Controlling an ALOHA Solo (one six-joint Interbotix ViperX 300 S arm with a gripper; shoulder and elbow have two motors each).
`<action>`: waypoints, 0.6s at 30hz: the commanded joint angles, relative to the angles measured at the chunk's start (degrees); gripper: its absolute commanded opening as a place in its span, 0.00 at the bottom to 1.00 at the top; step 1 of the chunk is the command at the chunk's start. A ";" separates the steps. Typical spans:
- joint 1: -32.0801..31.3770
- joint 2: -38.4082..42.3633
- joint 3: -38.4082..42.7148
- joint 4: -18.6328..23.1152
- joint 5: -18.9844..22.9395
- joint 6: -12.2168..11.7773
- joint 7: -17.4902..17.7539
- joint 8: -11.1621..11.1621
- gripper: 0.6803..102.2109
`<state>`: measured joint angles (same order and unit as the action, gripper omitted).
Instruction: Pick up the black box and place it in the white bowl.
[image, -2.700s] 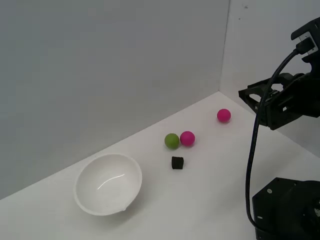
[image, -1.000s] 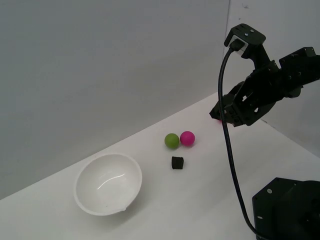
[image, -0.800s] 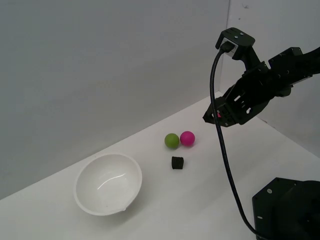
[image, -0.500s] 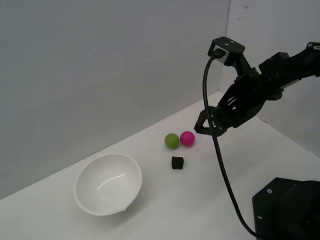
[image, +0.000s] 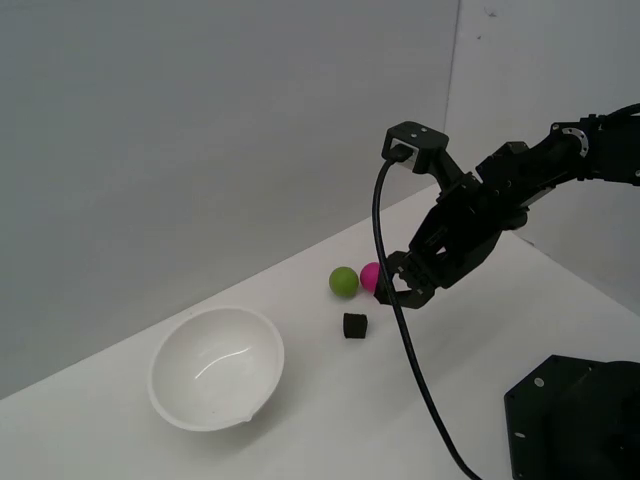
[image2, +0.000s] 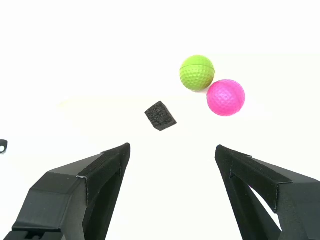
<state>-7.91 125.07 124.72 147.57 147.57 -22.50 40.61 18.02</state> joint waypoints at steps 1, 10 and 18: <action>-1.85 -0.26 -0.09 0.44 0.44 -0.79 -0.70 0.44 0.98; -5.98 -6.24 -5.98 0.62 0.53 -2.11 -5.45 0.44 0.98; -7.38 -10.37 -10.20 0.44 0.44 -2.02 -8.70 0.53 0.98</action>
<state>-14.68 114.43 113.99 148.54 148.62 -23.47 32.08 18.02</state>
